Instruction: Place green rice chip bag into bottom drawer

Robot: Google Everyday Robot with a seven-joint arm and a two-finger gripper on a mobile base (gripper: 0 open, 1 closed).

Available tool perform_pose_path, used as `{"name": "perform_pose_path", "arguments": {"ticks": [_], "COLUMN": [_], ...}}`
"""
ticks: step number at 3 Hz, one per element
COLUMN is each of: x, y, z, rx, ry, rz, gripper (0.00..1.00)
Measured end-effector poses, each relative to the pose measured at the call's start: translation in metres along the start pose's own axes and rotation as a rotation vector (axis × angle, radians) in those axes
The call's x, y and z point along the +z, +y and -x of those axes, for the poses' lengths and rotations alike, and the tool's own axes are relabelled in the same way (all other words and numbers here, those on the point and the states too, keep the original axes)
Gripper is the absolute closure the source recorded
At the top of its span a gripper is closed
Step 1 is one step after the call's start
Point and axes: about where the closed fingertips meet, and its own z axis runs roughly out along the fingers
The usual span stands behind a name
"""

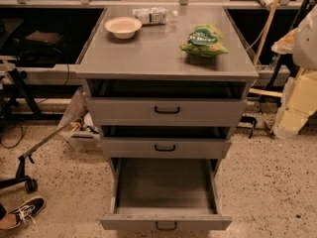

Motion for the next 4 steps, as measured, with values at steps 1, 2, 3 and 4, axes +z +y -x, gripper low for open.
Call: {"name": "perform_pose_path", "arguments": {"ticks": [1, 2, 3, 4], "x": [0.0, 0.01, 0.047, 0.089], "y": [0.0, -0.033, -0.102, -0.166], "z": [0.0, 0.009, 0.037, 0.075], "rx": [0.0, 0.013, 0.038, 0.057], "ry": [0.0, -0.047, -0.117, -0.171], "rz": [0.0, -0.008, -0.007, -0.006], "gripper": [0.0, 0.0, 0.0, 0.0]}}
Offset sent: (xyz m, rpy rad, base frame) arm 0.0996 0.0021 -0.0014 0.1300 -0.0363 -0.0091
